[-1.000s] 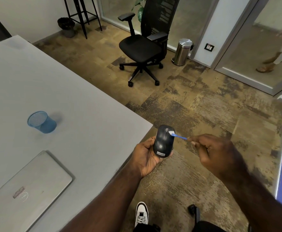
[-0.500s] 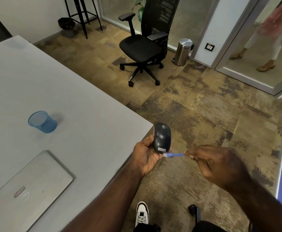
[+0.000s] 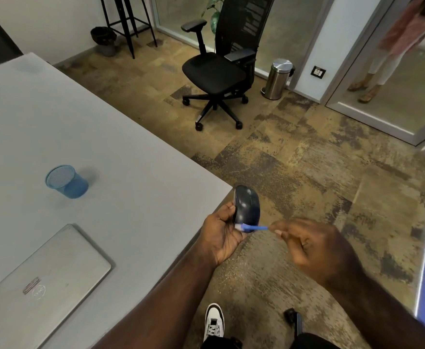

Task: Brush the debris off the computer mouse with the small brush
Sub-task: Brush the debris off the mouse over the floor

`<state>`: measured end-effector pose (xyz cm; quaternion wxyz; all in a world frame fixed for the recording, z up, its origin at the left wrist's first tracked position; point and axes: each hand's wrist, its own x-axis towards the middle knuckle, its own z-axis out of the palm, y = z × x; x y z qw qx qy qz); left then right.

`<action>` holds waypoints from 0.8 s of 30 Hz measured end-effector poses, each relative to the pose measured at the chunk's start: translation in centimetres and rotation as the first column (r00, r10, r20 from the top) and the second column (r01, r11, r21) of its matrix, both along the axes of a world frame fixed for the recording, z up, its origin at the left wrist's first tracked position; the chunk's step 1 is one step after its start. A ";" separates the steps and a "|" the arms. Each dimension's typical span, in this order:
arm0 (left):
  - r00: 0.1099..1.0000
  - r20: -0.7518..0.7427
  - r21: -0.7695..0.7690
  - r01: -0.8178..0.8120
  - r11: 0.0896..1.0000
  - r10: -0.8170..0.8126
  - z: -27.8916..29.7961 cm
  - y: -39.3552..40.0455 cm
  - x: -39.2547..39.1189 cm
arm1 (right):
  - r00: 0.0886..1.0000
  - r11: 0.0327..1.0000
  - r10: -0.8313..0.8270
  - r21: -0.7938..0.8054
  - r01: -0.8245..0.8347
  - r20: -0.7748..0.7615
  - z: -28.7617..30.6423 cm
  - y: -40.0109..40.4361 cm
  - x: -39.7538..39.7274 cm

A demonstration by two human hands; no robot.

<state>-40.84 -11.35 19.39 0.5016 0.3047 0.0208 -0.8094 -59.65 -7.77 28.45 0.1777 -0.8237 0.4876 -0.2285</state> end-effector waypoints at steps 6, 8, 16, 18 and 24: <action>0.999 -0.001 -0.051 0.038 0.998 -0.039 -0.4 0.6 0.4 | 0.958 0.955 -0.278 -0.085 0.283 0.063 0.4 -2.0 0.7; 0.999 -0.007 -0.046 0.033 0.998 -0.034 -0.6 0.8 0.8 | 0.939 0.935 -0.344 -0.098 0.340 -0.027 0.0 -2.8 0.9; 0.997 0.033 -0.003 -0.063 0.998 0.063 -0.9 1.3 3.6 | 0.983 0.982 -0.186 -0.039 0.186 0.010 -1.1 -3.4 3.1; 0.995 0.033 0.011 -0.098 0.995 0.097 -1.0 1.5 4.3 | 0.962 0.962 -0.271 -0.024 0.271 -0.017 -1.9 -4.1 3.7; 0.980 0.005 0.063 -0.198 0.978 0.198 -0.2 2.1 6.6 | 0.723 0.762 -0.583 0.559 0.327 0.371 -4.8 -6.5 7.0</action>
